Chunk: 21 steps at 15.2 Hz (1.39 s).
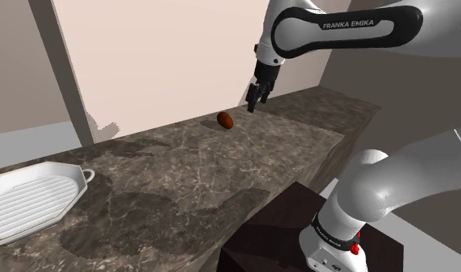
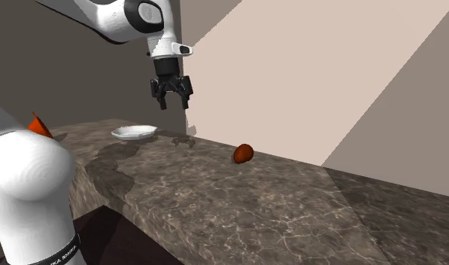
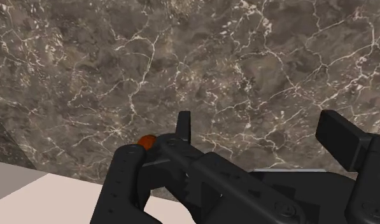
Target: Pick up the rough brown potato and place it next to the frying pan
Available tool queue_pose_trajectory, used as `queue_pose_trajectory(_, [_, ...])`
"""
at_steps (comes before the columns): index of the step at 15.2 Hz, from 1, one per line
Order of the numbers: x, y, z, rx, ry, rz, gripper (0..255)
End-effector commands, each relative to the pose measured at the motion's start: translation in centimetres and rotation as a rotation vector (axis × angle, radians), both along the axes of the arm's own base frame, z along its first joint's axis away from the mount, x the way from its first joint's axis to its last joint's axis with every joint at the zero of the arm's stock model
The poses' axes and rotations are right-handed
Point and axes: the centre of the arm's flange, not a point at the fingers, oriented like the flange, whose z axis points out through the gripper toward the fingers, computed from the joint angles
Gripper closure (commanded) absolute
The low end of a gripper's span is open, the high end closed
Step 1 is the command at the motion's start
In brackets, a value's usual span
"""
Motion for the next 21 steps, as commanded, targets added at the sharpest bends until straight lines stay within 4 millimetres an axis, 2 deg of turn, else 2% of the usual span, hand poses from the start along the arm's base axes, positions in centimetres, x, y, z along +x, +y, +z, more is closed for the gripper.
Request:
queue_pose_trajectory(1, [2.6,-0.3,-1.5,-0.020,0.010,-0.021,0])
queue_pose_trajectory(11, [13.9,-3.1,-8.8,-0.118,0.065,-0.128,0])
queue_pose_trajectory(21, [24.4,-7.7,-16.3,-0.216,0.120,-0.234,0])
